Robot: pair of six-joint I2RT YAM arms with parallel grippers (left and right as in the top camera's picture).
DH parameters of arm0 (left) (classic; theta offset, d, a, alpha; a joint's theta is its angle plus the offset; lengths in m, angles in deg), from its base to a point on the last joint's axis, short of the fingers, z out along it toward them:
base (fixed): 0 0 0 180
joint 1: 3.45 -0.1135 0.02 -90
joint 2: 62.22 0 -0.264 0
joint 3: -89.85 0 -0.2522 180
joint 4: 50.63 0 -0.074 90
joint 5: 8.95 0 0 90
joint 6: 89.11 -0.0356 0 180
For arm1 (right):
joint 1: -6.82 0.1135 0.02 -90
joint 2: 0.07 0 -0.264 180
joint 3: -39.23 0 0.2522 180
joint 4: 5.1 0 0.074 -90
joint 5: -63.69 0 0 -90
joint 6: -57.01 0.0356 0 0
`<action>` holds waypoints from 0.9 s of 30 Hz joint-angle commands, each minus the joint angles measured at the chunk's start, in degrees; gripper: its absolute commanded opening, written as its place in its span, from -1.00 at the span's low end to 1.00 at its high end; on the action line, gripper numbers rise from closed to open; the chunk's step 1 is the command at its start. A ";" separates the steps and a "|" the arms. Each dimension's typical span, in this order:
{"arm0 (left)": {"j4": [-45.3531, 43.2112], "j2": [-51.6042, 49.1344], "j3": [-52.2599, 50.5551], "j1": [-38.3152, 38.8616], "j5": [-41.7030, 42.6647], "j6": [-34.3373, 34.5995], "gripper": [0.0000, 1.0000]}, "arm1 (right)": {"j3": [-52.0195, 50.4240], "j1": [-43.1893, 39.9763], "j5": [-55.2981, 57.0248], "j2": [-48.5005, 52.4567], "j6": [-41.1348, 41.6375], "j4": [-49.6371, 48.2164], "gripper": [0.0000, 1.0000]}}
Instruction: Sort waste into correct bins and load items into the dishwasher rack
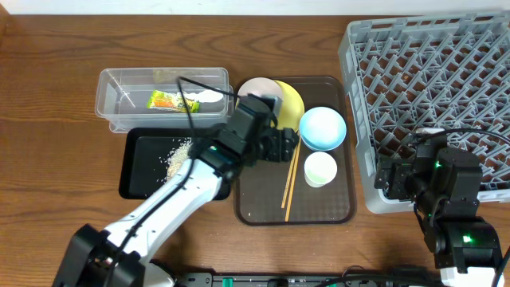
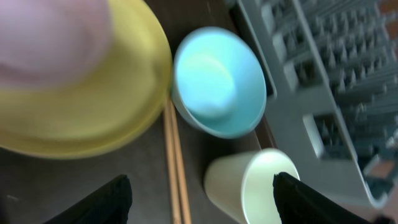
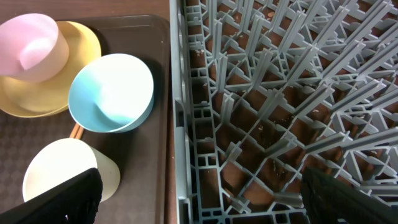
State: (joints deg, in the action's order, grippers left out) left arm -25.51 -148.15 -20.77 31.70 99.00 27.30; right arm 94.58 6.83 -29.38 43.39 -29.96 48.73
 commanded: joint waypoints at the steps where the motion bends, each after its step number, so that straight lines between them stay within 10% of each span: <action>1: -0.11 -2.58 -1.09 3.28 1.51 2.38 0.49 | 1.01 -0.90 -0.39 -0.07 0.76 0.04 0.99; 9: -1.31 -10.78 -1.09 7.93 0.46 2.40 0.16 | 1.01 -0.90 -0.42 -0.07 0.79 0.22 0.98; 17: -0.63 -11.02 -1.07 5.27 1.01 2.43 -0.88 | 1.01 -0.90 -0.42 -0.07 1.97 -0.22 0.99; 27: -3.21 -3.30 -1.07 -11.39 24.90 13.53 -0.88 | 0.74 -0.90 -9.68 0.31 2.45 -2.03 0.98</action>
State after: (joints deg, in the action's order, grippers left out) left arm -27.68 -151.98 -21.69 24.45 112.86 34.45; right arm 94.58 6.81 -31.91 43.42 -28.41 47.60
